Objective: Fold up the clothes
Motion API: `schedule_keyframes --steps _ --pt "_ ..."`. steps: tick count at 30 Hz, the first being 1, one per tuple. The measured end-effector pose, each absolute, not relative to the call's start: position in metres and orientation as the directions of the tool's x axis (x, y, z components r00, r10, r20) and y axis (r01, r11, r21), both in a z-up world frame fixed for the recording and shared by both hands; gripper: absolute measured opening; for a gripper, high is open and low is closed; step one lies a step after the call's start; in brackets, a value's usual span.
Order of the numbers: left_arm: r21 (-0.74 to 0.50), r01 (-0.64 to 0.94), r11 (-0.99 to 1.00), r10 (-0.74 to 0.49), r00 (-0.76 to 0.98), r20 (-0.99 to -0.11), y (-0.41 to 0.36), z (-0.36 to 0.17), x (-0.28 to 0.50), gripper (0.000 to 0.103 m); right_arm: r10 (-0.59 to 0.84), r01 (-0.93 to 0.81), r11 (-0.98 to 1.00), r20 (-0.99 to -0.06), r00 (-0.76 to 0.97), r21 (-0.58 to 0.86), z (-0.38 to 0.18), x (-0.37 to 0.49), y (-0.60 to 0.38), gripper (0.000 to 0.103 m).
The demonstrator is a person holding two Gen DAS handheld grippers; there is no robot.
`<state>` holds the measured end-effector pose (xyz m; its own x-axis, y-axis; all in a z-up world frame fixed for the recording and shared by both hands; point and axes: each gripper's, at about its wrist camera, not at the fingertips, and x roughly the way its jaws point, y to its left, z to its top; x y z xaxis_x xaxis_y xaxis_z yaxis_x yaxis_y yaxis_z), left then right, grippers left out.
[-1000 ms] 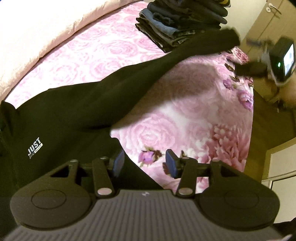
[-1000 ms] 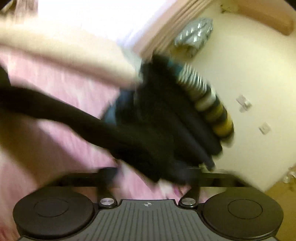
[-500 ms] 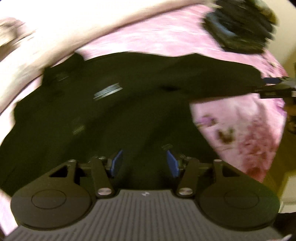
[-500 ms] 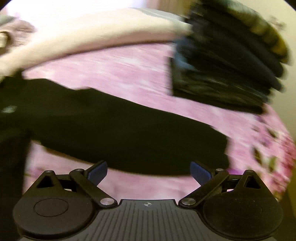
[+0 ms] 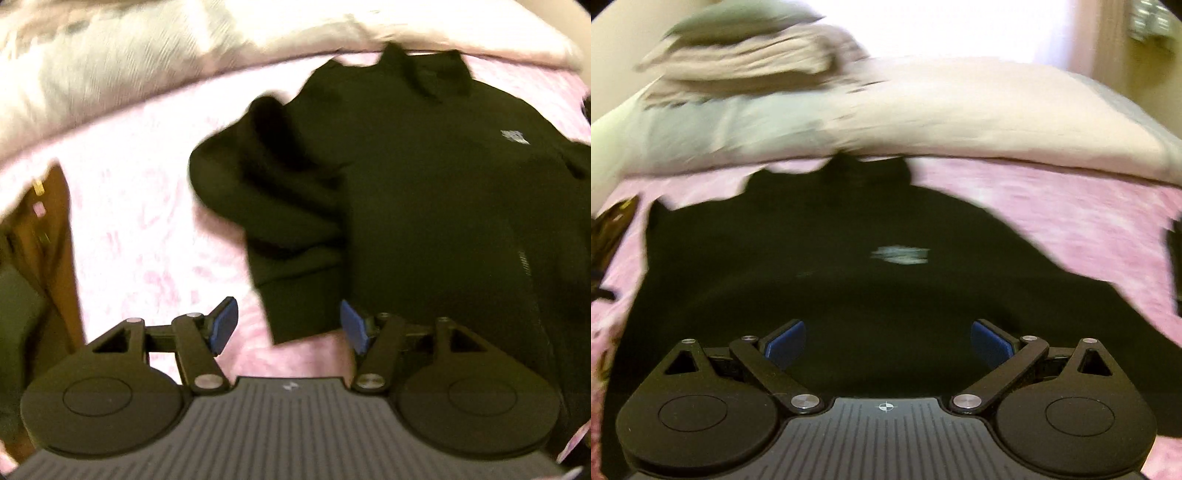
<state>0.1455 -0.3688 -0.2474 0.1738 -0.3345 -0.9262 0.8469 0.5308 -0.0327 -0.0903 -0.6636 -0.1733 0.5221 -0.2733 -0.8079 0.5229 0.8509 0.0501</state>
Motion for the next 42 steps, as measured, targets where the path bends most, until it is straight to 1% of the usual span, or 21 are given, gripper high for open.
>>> schedule_keyframes --steps 3,5,7,8,9,10,13,14,16,18,19,20,21,23,27,29,32,35,36,39,42 --pt "-0.085 0.82 0.566 -0.348 0.144 -0.926 -0.349 -0.27 0.18 0.056 -0.24 0.487 0.873 -0.843 0.481 0.029 -0.185 -0.056 -0.616 0.099" --pt "-0.154 0.813 0.562 -0.38 0.089 -0.921 -0.353 -0.287 0.189 0.051 -0.224 0.486 0.874 -0.862 0.455 0.029 -0.19 -0.041 -0.598 0.099" --pt "-0.176 0.821 0.544 -0.38 0.054 -0.923 -0.359 -0.298 0.191 0.044 -0.217 0.48 0.877 -0.875 0.433 0.02 -0.192 -0.032 -0.581 0.099" --pt "-0.167 0.832 0.529 -0.381 0.057 -0.923 -0.358 -0.296 0.192 0.03 -0.218 0.478 0.878 -0.88 0.422 0.011 -0.192 -0.029 -0.576 0.099" --pt "-0.159 0.842 0.515 -0.382 0.06 -0.922 -0.356 -0.294 0.194 0.01 -0.22 0.481 0.877 -0.883 0.415 0.008 -0.19 -0.027 -0.575 0.099" --pt "-0.151 0.851 0.502 -0.384 0.063 -0.921 -0.353 -0.29 0.196 0.007 -0.221 0.484 0.875 -0.885 0.409 0.005 -0.188 -0.024 -0.575 0.099" --pt "-0.123 0.871 0.475 -0.404 0.092 -0.91 -0.321 -0.252 0.214 0.005 -0.225 0.496 0.869 -0.892 0.391 -0.002 -0.183 -0.017 -0.574 0.099" --pt "-0.055 0.885 0.462 -0.393 0.149 -0.907 -0.307 -0.234 0.221 0.005 -0.228 0.493 0.87 -0.891 0.394 -0.005 -0.178 -0.015 -0.575 0.099" --pt "0.13 0.884 0.449 -0.348 0.307 -0.886 -0.273 -0.196 0.243 0.005 -0.235 0.47 0.882 -0.882 0.408 -0.018 -0.169 -0.006 -0.575 0.099" --pt "0.317 0.82 0.477 -0.254 0.474 -0.843 -0.242 -0.169 0.272 0.005 -0.235 0.445 0.895 -0.872 0.428 -0.023 -0.163 0.002 -0.572 0.099" --pt "0.386 0.767 0.512 -0.193 0.541 -0.819 -0.228 -0.158 0.289 0.007 -0.233 0.434 0.9 -0.869 0.436 -0.024 -0.162 0.005 -0.569 0.099" --pt "0.419 0.723 0.549 -0.146 0.577 -0.804 -0.216 -0.15 0.303 0.008 -0.233 0.426 0.904 -0.868 0.439 -0.028 -0.162 0.007 -0.567 0.099" --pt "0.433 0.686 0.585 -0.11 0.596 -0.795 -0.205 -0.144 0.315 0.017 -0.233 0.417 0.908 -0.867 0.44 -0.032 -0.162 0.009 -0.566 0.099" --pt "0.408 0.665 0.625 -0.098 0.586 -0.804 -0.195 -0.141 0.321 0.029 -0.245 0.418 0.907 -0.869 0.429 -0.05 -0.165 0.009 -0.563 0.099" --pt "0.31 0.735 0.603 -0.155 0.49 -0.858 -0.209 -0.158 0.295 0.035 -0.281 0.488 0.871 -0.875 0.393 -0.06 -0.168 -0.005 -0.565 0.099" --pt "0.242 0.8 0.55 -0.199 0.406 -0.892 -0.221 -0.178 0.267 0.036 -0.308 0.54 0.839 -0.883 0.355 -0.075 -0.17 -0.02 -0.568 0.099" --pt "0.11 0.873 0.475 -0.255 0.257 -0.932 -0.237 -0.202 0.213 0.039 -0.337 0.618 0.78 -0.901 0.275 -0.103 -0.176 -0.055 -0.577 0.099" --pt "-0.028 0.905 0.424 -0.301 0.112 -0.947 -0.251 -0.218 0.164 0.041 -0.355 0.685 0.717 -0.914 0.199 -0.129 -0.18 -0.1 -0.591 0.099" --pt "-0.074 0.907 0.415 -0.314 0.066 -0.947 -0.254 -0.221 0.147 0.044 -0.361 0.706 0.695 -0.916 0.177 -0.137 -0.18 -0.116 -0.597 0.099" --pt "-0.183 0.897 0.402 -0.322 -0.048 -0.945 -0.261 -0.23 0.102 0.049 -0.335 0.765 0.634 -0.931 0.143 -0.111 -0.184 -0.167 -0.614 0.099" --pt "-0.191 0.895 0.403 -0.276 -0.08 -0.958 -0.262 -0.241 0.06 0.053 -0.278 0.801 0.595 -0.95 0.139 -0.057 -0.193 -0.213 -0.631 0.099"
